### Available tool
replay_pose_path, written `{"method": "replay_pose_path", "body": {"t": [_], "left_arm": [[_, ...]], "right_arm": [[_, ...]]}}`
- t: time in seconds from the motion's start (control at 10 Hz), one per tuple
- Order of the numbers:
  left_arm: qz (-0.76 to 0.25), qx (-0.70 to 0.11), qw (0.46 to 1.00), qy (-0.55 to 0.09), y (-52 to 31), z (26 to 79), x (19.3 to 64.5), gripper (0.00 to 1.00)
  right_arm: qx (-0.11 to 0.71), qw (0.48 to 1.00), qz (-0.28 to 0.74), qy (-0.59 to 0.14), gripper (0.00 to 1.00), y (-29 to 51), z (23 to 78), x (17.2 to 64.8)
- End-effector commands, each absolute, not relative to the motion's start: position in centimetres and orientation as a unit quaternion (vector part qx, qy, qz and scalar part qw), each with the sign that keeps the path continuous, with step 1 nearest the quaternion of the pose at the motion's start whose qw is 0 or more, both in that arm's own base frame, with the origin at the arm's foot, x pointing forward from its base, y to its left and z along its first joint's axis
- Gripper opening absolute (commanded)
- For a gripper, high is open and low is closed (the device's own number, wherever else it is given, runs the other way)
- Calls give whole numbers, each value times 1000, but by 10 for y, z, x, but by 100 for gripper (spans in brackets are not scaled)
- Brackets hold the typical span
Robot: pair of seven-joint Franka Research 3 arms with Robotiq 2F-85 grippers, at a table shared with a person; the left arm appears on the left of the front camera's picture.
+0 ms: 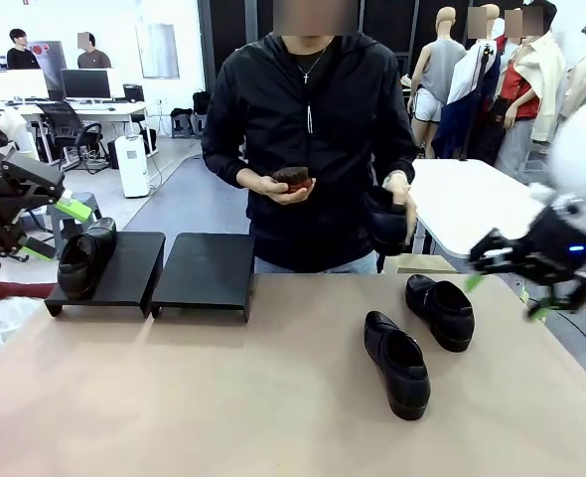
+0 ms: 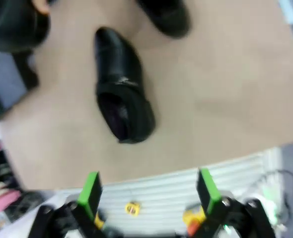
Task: Organize the shoes by placing them on the stand.
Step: Pick up one Shoe and place it in the middle of the table.
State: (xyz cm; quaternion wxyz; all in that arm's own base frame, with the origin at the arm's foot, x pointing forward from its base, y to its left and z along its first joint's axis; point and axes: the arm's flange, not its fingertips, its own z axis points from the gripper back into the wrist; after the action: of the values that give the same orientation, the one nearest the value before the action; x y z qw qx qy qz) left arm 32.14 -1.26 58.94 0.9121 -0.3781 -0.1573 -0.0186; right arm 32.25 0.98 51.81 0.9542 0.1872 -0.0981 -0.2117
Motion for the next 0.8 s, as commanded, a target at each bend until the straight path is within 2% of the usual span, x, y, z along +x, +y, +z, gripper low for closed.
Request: {"method": "replay_pose_path", "body": {"t": [0.0,0.3,0.7], "left_arm": [[-26,-376,913,-158,-10,588,320,100],[-26,-376,913,-158,-10,588,320,100],[-26,-376,913,-158,-10,588,320,100]], "right_arm": [[253,940,-219,-64,100,-107,555,266],[315,921,-228,-7,100,-252,601,218],[419,862,-285,10,100,-346,602,181]]}}
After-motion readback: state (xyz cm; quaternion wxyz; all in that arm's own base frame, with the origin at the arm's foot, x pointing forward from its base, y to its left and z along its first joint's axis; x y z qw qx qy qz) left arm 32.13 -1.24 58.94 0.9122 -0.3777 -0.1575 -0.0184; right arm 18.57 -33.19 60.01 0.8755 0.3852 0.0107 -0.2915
